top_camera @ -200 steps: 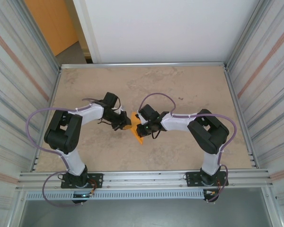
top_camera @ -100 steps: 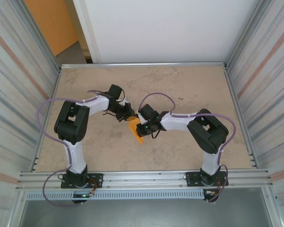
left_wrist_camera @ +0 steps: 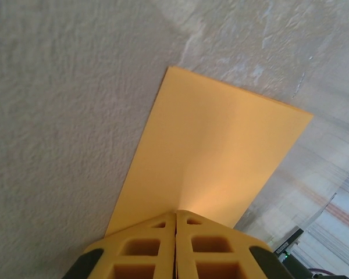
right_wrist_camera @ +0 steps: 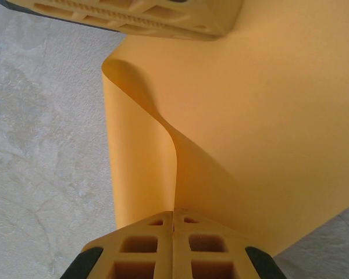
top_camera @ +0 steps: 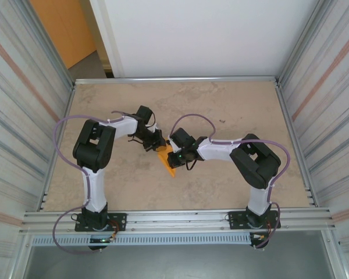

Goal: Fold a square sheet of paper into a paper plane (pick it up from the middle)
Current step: Third fold the triangle at the center of the table.

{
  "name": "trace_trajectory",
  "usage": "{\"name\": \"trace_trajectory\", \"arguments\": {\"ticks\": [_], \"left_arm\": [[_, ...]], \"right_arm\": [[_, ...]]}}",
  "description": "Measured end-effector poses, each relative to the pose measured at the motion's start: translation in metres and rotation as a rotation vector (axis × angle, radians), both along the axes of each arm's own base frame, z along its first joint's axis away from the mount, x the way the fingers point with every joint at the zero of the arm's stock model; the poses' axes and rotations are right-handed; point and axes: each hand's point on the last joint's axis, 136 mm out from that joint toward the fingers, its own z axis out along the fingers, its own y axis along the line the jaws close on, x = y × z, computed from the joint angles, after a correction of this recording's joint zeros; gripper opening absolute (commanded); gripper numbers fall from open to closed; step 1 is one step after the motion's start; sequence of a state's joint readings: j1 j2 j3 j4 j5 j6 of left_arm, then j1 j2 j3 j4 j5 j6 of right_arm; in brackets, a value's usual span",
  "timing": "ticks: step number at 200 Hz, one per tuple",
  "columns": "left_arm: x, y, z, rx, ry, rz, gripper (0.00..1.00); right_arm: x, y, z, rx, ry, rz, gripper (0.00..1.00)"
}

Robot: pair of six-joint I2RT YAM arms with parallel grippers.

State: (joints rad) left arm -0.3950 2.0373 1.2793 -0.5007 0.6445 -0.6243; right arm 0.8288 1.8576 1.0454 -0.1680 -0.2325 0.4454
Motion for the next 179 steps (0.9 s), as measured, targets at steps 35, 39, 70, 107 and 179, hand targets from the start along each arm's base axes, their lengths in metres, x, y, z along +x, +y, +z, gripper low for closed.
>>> {"name": "trace_trajectory", "arguments": {"ticks": [35,39,70,107,179], "left_arm": [[0.0002,0.001,-0.0009,0.007,-0.011,-0.013,0.09],[0.0002,0.001,-0.0009,0.007,-0.012,-0.014,0.09],[0.0,0.0007,-0.0009,0.011,-0.01,-0.021,0.09],[-0.0001,0.0005,-0.0015,0.019,-0.012,-0.029,0.09],[-0.0003,0.0006,-0.0023,0.026,0.0,-0.039,0.09]], "right_arm": [[0.0,0.0,0.0,0.0,0.0,0.0,0.06],[0.0,0.0,0.0,0.0,0.0,0.0,0.06],[0.0,0.0,0.0,0.0,0.0,0.0,0.06],[0.0002,0.0001,0.0004,0.001,-0.001,0.0,0.06],[0.0024,-0.0015,0.0032,0.004,-0.01,-0.007,0.06]]}}
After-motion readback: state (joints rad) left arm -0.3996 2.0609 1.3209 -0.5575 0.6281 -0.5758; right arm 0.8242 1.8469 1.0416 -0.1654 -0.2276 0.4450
